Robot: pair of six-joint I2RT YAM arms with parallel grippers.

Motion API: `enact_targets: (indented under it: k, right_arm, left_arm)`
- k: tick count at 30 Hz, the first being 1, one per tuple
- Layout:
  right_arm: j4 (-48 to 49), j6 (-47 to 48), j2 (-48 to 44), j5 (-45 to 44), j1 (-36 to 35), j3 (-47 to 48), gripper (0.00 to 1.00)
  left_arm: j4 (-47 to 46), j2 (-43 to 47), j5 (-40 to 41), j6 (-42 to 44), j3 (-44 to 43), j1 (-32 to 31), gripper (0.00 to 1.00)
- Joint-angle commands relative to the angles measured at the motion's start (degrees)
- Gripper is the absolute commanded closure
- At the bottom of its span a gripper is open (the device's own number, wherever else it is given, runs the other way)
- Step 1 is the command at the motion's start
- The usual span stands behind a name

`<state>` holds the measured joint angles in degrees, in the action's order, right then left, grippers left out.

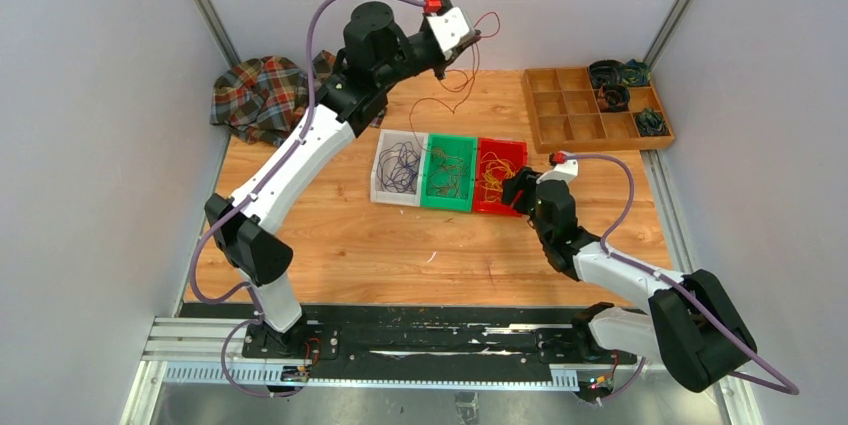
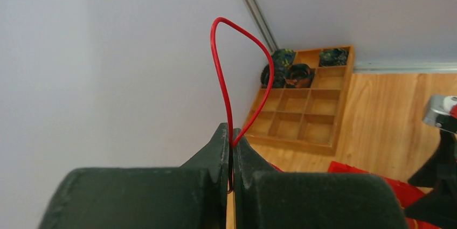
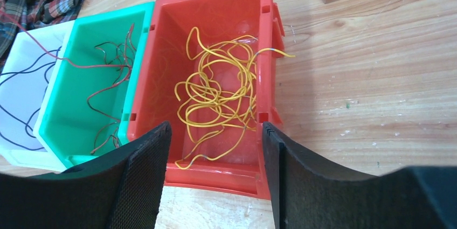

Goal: Untangle the cables

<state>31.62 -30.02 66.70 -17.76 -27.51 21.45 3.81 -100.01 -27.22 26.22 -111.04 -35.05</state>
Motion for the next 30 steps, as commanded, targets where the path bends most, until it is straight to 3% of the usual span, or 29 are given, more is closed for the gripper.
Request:
enact_targets:
  k: [1,13,24,30]
  right_arm:
    - [3.89,-0.43,-0.33,0.88,0.35,-1.2,0.37]
    - [6.81,-1.06,-0.16,0.85,0.37,-2.82,0.36]
    - [7.58,-1.19,0.58,0.6,0.43,-3.0,0.36]
    - [7.92,-1.21,1.13,0.55,0.44,-2.9,0.35]
  left_arm:
    - [5.84,3.27,3.69,-3.51,-0.06,-1.15,1.0]
    - [10.02,4.52,5.75,-12.56,3.51,-1.47,1.0]
    - [8.54,7.11,5.06,-12.8,12.5,-2.08,1.0]
    - [9.6,4.65,1.99,-20.28,11.26,-3.16,1.0]
